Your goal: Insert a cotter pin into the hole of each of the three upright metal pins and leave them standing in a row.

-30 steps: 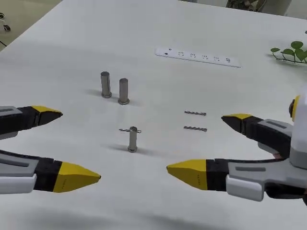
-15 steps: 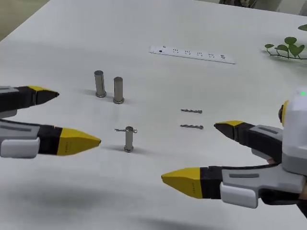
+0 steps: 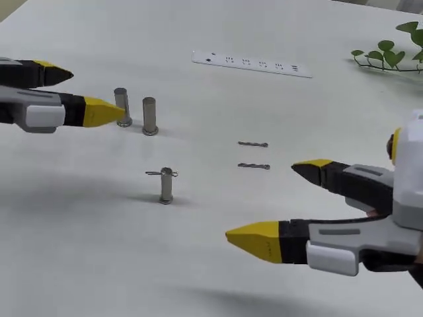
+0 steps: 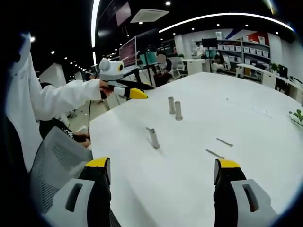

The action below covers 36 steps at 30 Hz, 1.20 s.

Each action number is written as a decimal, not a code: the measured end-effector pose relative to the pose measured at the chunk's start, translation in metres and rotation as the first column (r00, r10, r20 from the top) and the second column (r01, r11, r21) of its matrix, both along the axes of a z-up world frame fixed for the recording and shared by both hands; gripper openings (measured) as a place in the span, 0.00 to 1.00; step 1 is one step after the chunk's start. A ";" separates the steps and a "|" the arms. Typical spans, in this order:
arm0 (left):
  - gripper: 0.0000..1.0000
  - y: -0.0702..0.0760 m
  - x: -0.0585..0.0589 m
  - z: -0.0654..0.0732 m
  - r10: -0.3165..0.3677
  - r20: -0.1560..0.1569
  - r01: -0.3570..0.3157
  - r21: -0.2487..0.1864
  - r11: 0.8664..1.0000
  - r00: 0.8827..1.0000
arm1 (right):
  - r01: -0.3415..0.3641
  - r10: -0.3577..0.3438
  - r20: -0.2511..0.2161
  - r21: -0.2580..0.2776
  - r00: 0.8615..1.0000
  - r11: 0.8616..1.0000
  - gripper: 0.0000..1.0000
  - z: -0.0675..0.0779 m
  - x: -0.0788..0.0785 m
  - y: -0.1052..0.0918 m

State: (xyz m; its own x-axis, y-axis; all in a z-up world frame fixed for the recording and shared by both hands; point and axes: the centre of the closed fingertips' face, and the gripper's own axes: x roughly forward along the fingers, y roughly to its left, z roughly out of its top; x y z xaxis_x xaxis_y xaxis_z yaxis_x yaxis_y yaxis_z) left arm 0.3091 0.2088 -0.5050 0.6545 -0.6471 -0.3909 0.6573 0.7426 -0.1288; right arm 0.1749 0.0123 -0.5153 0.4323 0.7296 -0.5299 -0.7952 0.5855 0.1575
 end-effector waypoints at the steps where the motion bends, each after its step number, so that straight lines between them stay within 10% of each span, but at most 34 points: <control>1: 0.64 0.001 0.005 -0.002 0.010 -0.007 -0.010 -0.002 1.000 1.000 | 0.002 -0.002 0.002 -0.002 1.000 1.000 0.88 0.001 0.000 -0.001; 9: 0.52 0.006 0.030 -0.024 0.045 -0.019 -0.044 0.023 0.999 0.999 | 0.021 -0.020 0.007 -0.015 1.000 1.000 0.86 0.001 0.002 -0.007; 36: 0.22 -0.006 0.061 -0.077 -0.040 -0.035 0.043 0.101 0.994 0.999 | 0.036 -0.037 -0.015 -0.071 0.999 0.997 0.82 -0.012 -0.002 -0.015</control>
